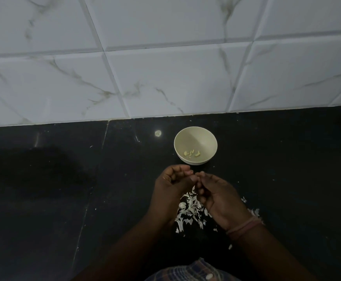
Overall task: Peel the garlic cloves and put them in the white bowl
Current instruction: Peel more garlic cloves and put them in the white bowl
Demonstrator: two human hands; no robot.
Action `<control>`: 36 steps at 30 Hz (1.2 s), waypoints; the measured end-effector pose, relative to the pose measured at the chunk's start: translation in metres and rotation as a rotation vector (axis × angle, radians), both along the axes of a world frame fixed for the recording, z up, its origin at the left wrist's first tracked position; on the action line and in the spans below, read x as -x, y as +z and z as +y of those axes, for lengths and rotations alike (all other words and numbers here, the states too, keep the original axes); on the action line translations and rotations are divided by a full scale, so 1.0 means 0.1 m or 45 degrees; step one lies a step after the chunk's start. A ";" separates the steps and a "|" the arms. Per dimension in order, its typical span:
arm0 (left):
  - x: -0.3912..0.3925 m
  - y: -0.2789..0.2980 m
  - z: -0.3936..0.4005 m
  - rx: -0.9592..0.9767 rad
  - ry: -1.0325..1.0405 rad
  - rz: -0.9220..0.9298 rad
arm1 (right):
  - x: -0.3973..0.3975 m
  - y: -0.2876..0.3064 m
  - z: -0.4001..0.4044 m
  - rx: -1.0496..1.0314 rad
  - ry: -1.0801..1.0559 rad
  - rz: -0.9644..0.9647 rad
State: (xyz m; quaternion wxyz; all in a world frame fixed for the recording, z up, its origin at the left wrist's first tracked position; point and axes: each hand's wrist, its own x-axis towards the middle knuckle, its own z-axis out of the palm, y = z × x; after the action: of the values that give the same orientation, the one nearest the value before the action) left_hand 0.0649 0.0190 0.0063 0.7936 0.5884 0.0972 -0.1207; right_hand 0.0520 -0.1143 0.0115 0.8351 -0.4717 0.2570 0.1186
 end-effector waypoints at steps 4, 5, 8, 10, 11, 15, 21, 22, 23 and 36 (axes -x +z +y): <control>-0.06 0.06 -0.04 -0.165 -0.032 -0.036 | 0.00 0.01 0.00 0.458 0.010 -0.116; -0.07 0.06 -0.04 -0.184 -0.033 -0.046 | 0.01 0.02 0.01 0.462 -0.005 -0.134; -0.10 0.03 -0.03 -0.253 -0.022 -0.089 | 0.03 0.03 0.02 0.471 -0.031 -0.172; -0.09 0.02 -0.04 -0.257 -0.020 -0.094 | 0.05 0.01 0.02 0.458 -0.056 -0.187; -0.08 0.02 -0.05 -0.250 -0.022 -0.085 | 0.05 0.00 0.01 0.459 -0.063 -0.192; -0.09 0.00 -0.08 -0.243 -0.018 0.022 | 0.08 -0.01 -0.03 0.595 0.039 -0.225; -0.18 0.07 -0.10 -0.021 0.040 0.278 | 0.02 -0.04 -0.03 0.427 0.036 -0.147; -0.20 0.09 -0.11 0.081 0.071 0.344 | -0.02 -0.02 -0.03 0.335 0.019 -0.128; -0.21 0.10 -0.11 0.172 0.112 0.402 | -0.07 0.01 -0.03 0.262 -0.004 -0.119; -0.23 -0.14 -0.23 0.130 0.218 0.811 | -0.82 -0.16 -0.15 0.863 -0.239 -0.087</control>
State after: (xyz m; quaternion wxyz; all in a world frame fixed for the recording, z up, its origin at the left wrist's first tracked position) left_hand 0.0879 -0.0036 -0.0082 0.7591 0.4702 0.3833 -0.2361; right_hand 0.1340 -0.1293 -0.0049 0.6464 -0.7002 0.2959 -0.0667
